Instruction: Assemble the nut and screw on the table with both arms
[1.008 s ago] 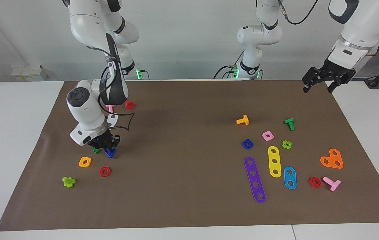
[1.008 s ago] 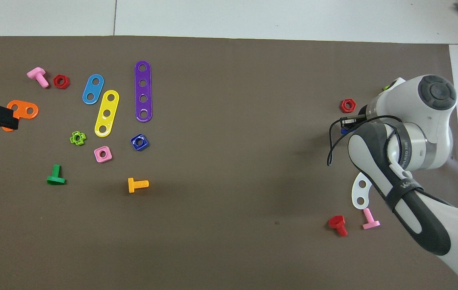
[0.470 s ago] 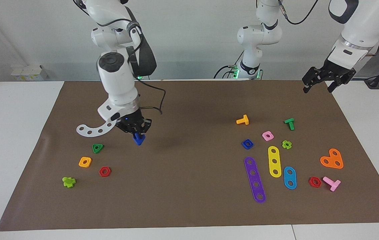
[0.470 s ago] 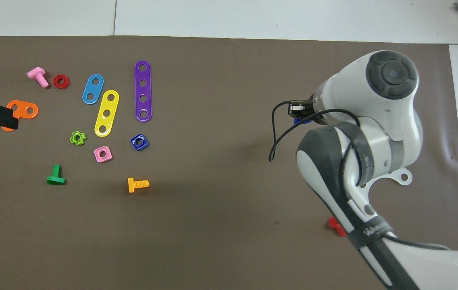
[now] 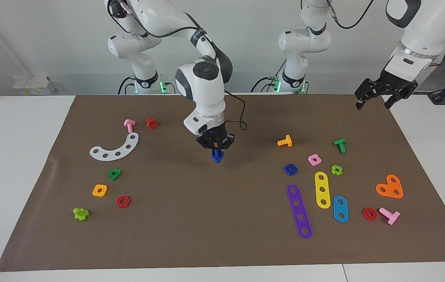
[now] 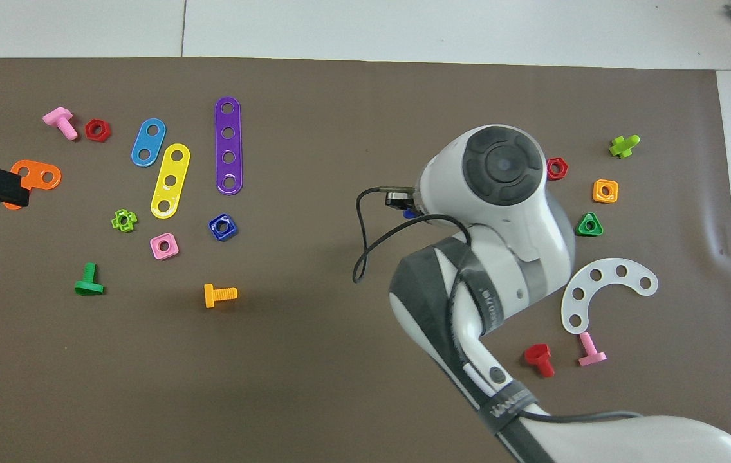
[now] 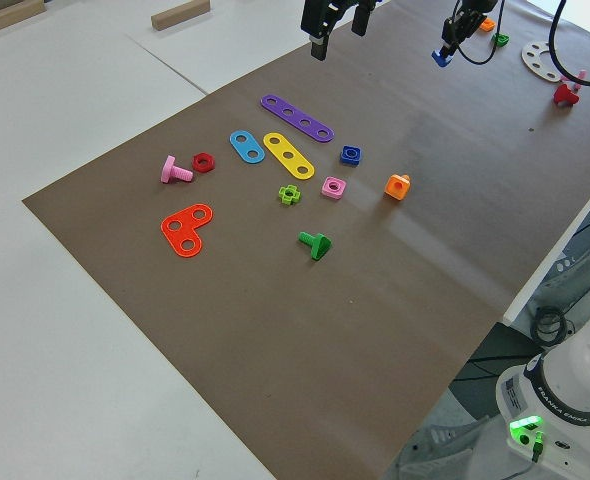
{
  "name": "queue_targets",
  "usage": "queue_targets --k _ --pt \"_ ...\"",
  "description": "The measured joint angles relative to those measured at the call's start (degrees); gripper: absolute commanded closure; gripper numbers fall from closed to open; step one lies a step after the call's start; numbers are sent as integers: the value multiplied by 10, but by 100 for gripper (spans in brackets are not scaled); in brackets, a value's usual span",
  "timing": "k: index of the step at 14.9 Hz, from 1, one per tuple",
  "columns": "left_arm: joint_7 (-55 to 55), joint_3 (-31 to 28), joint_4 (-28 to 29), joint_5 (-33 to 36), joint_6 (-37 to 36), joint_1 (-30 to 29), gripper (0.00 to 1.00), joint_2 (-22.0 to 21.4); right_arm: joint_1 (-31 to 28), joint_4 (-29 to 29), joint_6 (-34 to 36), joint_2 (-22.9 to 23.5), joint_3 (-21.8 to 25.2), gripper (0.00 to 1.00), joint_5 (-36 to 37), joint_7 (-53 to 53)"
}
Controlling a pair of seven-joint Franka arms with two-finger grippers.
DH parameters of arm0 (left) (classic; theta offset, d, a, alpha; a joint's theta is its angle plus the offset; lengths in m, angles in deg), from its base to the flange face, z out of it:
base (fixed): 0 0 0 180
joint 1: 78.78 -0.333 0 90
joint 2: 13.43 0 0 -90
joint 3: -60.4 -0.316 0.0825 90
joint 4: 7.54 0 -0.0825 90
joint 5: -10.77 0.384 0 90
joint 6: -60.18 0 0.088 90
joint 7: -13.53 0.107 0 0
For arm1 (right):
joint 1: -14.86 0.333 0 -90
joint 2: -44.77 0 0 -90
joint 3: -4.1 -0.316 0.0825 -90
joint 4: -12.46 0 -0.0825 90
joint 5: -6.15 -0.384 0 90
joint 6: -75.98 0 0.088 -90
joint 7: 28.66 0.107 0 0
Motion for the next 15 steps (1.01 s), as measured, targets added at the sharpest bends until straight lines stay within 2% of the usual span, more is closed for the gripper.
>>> queue_targets --k 5,12,13,14,15 --pt "0 0 0 0 0 0 0 0 44 0 -52 58 0 100 9 57" --pt "0 0 1 0 -6 0 0 -1 46 -13 -90 77 5 100 45 76" --pt "0 1 1 0 -7 0 0 -1 46 -13 -97 80 5 64 49 83" --pt "0 1 1 0 -7 1 0 -1 46 -13 -100 82 5 1 50 87" --pt "0 3 1 0 -6 1 0 -1 46 -13 -101 82 5 0 50 90"
